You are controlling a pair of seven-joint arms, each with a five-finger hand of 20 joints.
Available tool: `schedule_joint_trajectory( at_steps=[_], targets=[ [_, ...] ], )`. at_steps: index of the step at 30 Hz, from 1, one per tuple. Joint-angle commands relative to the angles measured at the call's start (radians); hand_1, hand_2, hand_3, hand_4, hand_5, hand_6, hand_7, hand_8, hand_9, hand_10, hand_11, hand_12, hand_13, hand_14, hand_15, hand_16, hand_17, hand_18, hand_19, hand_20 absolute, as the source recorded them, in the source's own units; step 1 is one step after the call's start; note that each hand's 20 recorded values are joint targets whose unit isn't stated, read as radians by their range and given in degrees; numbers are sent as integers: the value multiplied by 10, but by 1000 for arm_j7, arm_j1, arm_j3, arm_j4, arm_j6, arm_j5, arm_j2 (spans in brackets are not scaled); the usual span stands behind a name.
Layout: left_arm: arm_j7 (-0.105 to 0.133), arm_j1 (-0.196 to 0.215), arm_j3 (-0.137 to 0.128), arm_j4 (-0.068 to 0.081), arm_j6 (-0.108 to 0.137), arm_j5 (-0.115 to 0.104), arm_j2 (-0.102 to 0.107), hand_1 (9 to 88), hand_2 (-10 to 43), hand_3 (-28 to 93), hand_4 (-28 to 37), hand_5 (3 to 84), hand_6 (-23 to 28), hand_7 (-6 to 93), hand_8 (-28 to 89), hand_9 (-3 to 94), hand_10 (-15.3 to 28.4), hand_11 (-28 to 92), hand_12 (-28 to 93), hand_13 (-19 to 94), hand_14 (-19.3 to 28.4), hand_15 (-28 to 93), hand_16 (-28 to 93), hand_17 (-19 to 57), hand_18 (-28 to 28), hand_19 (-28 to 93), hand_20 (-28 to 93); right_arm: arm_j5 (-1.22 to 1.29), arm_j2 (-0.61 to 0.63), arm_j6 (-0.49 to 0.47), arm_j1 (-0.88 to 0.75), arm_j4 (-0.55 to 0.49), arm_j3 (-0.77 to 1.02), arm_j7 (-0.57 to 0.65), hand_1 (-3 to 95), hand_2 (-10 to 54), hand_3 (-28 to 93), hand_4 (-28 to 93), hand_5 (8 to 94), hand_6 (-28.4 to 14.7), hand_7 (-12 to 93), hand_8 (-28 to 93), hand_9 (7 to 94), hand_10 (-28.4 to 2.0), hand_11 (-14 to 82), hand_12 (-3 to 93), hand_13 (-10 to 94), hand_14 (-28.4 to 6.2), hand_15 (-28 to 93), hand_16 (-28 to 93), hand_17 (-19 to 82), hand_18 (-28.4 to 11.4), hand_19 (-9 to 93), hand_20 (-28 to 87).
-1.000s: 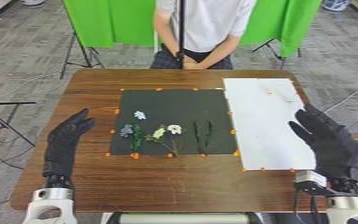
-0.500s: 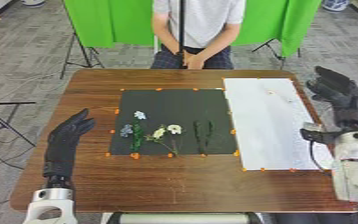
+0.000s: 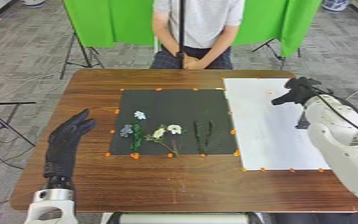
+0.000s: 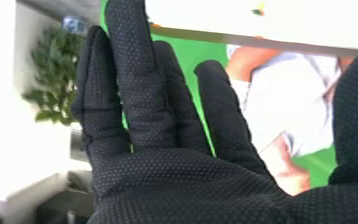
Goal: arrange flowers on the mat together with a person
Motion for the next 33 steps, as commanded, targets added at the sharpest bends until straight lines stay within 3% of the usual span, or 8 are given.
schedule_joint_trajectory(
  at_steps=[1, 10, 18, 27, 33],
  targets=[
    [2, 14, 5, -1, 6, 1, -5, 213, -57, 719, -201, 465, 33, 111, -60, 478, 141, 160, 127, 375, 164, 134, 4, 65, 106, 66, 151, -48, 1, 57, 91, 65, -78, 14, 245, -95, 635, -281, 442, -19, 86, -71, 579, -191, 108, 202, 696, -138, 308, 242, 331, -221, 651, 411],
    [3, 16, 6, -1, 6, 0, -6, 213, -58, 721, -202, 466, 34, 111, -60, 478, 141, 160, 127, 374, 165, 133, 3, 65, 106, 65, 151, -61, -48, 82, 122, 186, -104, 54, 299, -95, 628, -271, 537, 3, 127, -91, 718, -165, 155, 201, 802, -92, 366, 259, 401, -217, 750, 441],
    [-1, 11, 6, 2, 5, 0, -5, 214, -56, 720, -202, 466, 34, 111, -61, 478, 141, 159, 127, 374, 165, 133, 4, 65, 106, 65, 151, -21, -80, 92, 101, 244, -74, 57, 318, -95, 625, -249, 570, 11, 136, -97, 758, -153, 163, 199, 858, -68, 377, 277, 447, -206, 799, 431],
    [-7, 2, 10, 7, 2, -1, -3, 214, -56, 720, -201, 467, 35, 110, -60, 478, 140, 160, 127, 374, 165, 133, 4, 65, 106, 65, 151, 18, -87, 265, 87, 286, -115, 32, 460, -95, 659, -261, 638, 42, 180, -116, 817, -111, 179, 195, 909, -32, 396, 297, 501, -176, 856, 401],
    [-6, 10, 8, 2, 5, -1, -4, 214, -56, 720, -202, 466, 35, 110, -60, 478, 140, 159, 127, 374, 165, 135, 4, 65, 106, 65, 152, 26, -75, 398, 85, 300, -151, 22, 600, -95, 555, -246, 755, 48, 208, -5, 904, -79, 69, 339, 936, -16, 430, 306, 531, -164, 902, 367]
  ],
)
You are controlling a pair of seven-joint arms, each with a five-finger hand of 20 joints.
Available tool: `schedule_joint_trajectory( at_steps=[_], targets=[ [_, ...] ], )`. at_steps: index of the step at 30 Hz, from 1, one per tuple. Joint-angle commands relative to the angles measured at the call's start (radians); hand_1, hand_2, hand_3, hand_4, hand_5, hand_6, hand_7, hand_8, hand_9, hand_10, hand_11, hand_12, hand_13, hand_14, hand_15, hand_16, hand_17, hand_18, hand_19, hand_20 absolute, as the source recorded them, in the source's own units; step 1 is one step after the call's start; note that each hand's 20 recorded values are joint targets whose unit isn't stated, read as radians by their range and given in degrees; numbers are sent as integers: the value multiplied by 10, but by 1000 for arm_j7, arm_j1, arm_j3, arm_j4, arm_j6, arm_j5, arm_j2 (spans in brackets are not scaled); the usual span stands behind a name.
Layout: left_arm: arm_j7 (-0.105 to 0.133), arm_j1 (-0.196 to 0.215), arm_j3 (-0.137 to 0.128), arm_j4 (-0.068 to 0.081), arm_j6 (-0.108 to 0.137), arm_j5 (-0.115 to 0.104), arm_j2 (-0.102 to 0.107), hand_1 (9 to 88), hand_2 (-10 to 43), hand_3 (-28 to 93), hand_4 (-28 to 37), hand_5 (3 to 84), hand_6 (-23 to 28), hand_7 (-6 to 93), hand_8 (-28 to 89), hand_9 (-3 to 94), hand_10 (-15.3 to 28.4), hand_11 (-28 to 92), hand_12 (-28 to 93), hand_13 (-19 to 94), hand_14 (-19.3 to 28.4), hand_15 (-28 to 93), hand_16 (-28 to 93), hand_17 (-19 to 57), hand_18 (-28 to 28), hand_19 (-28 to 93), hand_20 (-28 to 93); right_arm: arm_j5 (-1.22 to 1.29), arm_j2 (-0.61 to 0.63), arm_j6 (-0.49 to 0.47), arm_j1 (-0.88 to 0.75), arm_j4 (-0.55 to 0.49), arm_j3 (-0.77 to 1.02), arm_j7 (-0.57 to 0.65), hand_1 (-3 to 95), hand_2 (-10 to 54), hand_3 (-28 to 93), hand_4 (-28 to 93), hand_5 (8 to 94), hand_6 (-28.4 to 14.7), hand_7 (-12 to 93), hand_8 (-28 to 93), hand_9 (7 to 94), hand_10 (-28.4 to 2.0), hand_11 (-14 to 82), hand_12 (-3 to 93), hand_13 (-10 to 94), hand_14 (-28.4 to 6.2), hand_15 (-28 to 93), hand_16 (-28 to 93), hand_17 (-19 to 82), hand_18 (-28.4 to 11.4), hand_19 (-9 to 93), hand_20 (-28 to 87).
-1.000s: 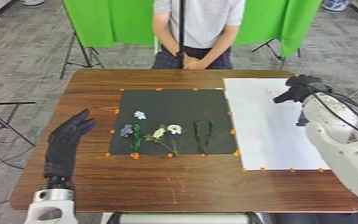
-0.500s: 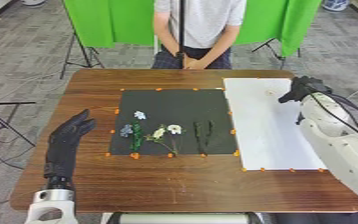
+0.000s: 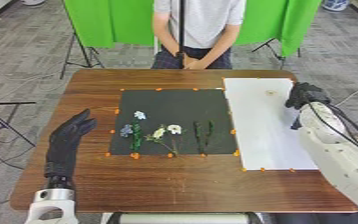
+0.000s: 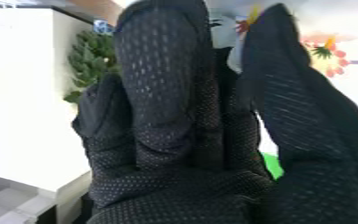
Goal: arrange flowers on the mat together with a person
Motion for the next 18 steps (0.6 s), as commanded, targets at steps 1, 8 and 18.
schedule_joint_trajectory(
  at_steps=[1, 8, 18],
  targets=[
    [-5, 12, 3, 2, 5, 0, -5, 214, -56, 720, -201, 466, 35, 111, -60, 478, 140, 159, 127, 374, 164, 136, 4, 65, 106, 65, 152, -17, 13, 123, -7, 13, -42, -12, 609, -95, 560, -246, 775, 49, 216, 6, 916, -74, 65, 350, 937, -15, 438, 306, 537, -164, 907, 364],
    [-3, 21, -2, -1, 8, -1, -5, 214, -56, 719, -201, 466, 35, 111, -60, 477, 141, 159, 128, 374, 166, 134, 3, 65, 106, 65, 151, -12, 79, 166, -37, -192, 65, 33, 627, -95, 574, -249, 817, 42, 212, 27, 935, -67, 69, 367, 937, -10, 463, 289, 548, -159, 916, 352],
    [-11, 5, 4, 5, -3, 1, 0, 215, -56, 719, -201, 466, 34, 110, -60, 477, 141, 159, 127, 373, 165, 133, 4, 65, 106, 65, 151, 10, 91, 203, -27, -538, 55, -22, 626, -95, 576, -241, 821, 37, 207, 35, 936, -71, 66, 376, 937, -8, 456, 292, 546, -159, 916, 350]
  ],
)
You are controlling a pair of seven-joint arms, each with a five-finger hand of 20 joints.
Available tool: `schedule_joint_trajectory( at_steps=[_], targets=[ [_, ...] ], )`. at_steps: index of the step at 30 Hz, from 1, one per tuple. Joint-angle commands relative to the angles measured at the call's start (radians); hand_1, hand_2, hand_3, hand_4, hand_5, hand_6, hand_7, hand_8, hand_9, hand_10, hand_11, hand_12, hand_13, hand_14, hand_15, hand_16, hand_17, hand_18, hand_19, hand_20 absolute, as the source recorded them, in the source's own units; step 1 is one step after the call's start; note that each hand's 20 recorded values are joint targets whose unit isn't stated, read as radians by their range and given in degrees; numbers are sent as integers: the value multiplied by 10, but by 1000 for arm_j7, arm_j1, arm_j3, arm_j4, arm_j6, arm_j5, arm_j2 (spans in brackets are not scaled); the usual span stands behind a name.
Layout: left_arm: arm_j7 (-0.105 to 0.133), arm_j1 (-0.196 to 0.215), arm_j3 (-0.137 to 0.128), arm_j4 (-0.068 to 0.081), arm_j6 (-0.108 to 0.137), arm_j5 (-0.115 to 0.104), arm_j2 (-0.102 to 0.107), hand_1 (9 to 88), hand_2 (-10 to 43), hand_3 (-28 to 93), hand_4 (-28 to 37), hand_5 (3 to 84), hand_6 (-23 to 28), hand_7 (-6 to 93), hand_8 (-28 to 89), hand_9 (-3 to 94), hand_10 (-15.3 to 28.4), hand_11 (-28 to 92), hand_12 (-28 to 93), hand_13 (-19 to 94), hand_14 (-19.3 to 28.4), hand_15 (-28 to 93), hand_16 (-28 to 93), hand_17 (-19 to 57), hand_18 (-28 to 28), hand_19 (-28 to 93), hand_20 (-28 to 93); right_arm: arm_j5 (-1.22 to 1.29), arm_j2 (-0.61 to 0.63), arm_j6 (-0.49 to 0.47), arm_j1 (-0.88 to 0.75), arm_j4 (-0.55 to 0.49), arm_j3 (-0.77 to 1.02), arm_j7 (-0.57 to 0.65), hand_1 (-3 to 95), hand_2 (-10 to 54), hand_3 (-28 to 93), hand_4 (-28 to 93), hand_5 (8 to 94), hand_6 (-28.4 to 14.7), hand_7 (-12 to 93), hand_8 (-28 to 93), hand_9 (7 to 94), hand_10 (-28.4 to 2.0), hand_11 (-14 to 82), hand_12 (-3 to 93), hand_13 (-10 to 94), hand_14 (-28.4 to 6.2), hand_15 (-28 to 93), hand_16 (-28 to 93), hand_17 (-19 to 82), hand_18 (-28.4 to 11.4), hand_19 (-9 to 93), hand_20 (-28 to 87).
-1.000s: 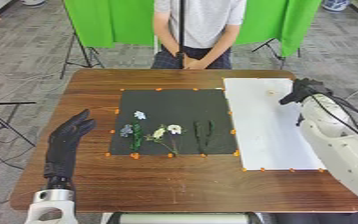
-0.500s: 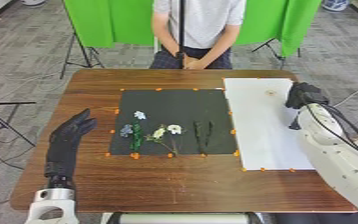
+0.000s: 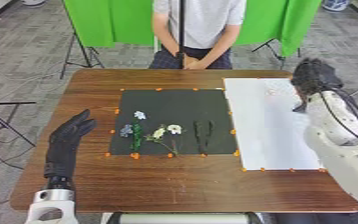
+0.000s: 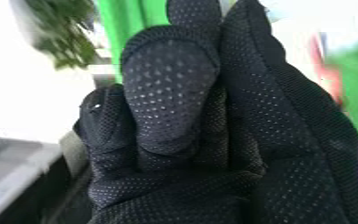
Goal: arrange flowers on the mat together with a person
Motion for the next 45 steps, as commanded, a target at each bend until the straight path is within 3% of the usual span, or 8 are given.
schedule_joint_trajectory(
  at_steps=[1, 6, 18, 24, 37, 45],
  targets=[
    [-12, 0, 7, 6, -3, 1, 0, 215, -56, 719, -201, 466, 35, 110, -60, 477, 141, 159, 127, 373, 165, 133, 4, 64, 106, 65, 151, -18, -10, 7, 70, -242, -51, -63, 627, -95, 575, -241, 821, 37, 206, 35, 936, -72, 65, 376, 937, -8, 455, 293, 545, -158, 916, 350],
    [-16, 1, 10, 5, -4, 2, -2, 215, -55, 719, -201, 466, 35, 110, -60, 477, 141, 160, 128, 374, 165, 134, 4, 64, 106, 65, 151, -21, -50, -20, 80, -280, -157, -110, 627, -95, 575, -238, 823, 37, 203, 37, 935, -74, 64, 374, 937, -8, 450, 297, 544, -157, 914, 349],
    [-21, -4, 11, 7, -6, 2, 1, 214, -55, 719, -201, 465, 35, 110, -60, 477, 141, 159, 128, 373, 164, 134, 3, 64, 106, 65, 151, -20, -107, -177, 167, -187, -377, -142, 625, -95, 576, -237, 824, 37, 201, 39, 934, -75, 60, 375, 937, -8, 446, 305, 543, -158, 916, 351],
    [-23, -5, 11, 8, -9, 3, 0, 214, -54, 717, -199, 465, 34, 110, -59, 477, 141, 159, 127, 373, 164, 133, 4, 64, 106, 65, 151, 1, -119, -285, 179, -178, -419, -152, 624, -95, 575, -233, 822, 36, 202, 40, 930, -79, 57, 373, 937, -9, 444, 308, 540, -158, 917, 352],
    [-24, -1, 10, 6, -11, 3, 0, 214, -56, 719, -200, 465, 35, 111, -61, 476, 142, 158, 128, 373, 165, 132, 5, 63, 107, 67, 151, 24, -131, -343, 170, -167, -434, -160, 606, -95, 570, -225, 813, 36, 193, 32, 915, -93, 41, 351, 935, -12, 436, 315, 528, -165, 916, 358],
    [-27, -2, 8, 7, -17, 4, 1, 213, -57, 720, -200, 464, 35, 110, -60, 475, 140, 158, 128, 372, 165, 132, 5, 62, 108, 68, 150, 29, -130, -386, 153, -173, -421, -173, 570, -95, 524, -196, 792, 32, 172, 26, 869, -105, 102, 274, 926, -18, 432, 321, 518, -171, 910, 371]
  ],
)
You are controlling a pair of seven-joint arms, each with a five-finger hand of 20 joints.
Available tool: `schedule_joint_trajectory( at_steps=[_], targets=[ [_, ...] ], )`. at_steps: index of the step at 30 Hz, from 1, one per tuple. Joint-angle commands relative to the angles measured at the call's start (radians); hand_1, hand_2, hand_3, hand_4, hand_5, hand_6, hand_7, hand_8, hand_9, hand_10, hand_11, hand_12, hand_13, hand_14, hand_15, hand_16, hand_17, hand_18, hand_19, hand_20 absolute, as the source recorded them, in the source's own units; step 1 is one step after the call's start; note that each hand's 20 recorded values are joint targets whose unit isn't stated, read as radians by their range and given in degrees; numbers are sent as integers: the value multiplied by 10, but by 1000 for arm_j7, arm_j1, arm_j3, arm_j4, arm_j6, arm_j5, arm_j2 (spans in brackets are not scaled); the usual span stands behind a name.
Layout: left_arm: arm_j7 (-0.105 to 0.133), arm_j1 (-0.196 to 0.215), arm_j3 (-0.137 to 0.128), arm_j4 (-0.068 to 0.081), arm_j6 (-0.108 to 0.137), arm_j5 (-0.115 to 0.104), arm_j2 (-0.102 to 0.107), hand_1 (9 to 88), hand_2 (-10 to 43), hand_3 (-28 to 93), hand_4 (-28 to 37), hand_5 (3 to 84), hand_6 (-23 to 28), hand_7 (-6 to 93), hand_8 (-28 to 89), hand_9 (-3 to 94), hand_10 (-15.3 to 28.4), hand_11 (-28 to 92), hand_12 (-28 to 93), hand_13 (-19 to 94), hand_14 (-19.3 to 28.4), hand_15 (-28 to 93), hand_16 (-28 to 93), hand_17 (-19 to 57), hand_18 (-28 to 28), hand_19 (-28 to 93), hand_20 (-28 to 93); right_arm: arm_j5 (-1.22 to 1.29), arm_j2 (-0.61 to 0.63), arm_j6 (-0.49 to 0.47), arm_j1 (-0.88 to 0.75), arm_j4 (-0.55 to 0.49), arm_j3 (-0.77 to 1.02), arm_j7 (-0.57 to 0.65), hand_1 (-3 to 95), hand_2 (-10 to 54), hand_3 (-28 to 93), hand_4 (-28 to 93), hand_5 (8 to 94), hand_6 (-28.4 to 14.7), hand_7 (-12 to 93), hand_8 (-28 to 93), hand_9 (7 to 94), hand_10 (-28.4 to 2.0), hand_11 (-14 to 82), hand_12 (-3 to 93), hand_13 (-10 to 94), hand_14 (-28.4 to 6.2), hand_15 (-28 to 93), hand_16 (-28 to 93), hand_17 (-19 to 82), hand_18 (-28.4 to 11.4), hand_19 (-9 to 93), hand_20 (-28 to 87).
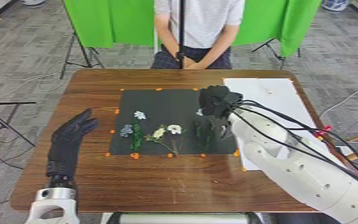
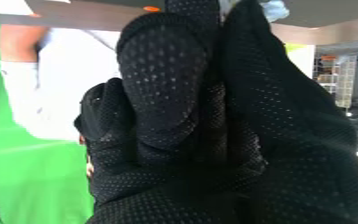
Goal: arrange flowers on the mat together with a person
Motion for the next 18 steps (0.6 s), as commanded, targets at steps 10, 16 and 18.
schedule_joint_trajectory(
  at_steps=[10, 16, 18],
  targets=[
    [-16, 10, -1, 4, -14, 4, 0, 212, -59, 721, -200, 465, 34, 110, -60, 475, 141, 157, 128, 372, 163, 131, 5, 62, 108, 69, 149, -8, 2, -90, -28, -18, 20, -27, 561, -95, 503, -184, 776, 31, 160, 20, 845, -111, 129, 228, 922, -17, 426, 319, 513, -170, 904, 375],
    [-12, 12, -1, 4, -13, 4, -1, 212, -59, 721, -199, 466, 35, 110, -60, 475, 140, 157, 128, 373, 163, 132, 5, 62, 108, 68, 149, -8, 9, -127, -27, -36, 41, -38, 509, -95, 581, -211, 748, 37, 159, 4, 818, -118, 140, 181, 915, -19, 425, 321, 507, -170, 896, 382],
    [-11, 11, -1, 4, -14, 4, -1, 213, -58, 720, -199, 466, 35, 110, -60, 475, 140, 157, 128, 373, 164, 133, 5, 62, 108, 68, 149, -5, 11, -138, -28, -42, 52, -36, 487, -95, 610, -216, 734, 40, 158, -6, 809, -120, 138, 179, 912, -20, 426, 321, 507, -170, 894, 384]
  ],
)
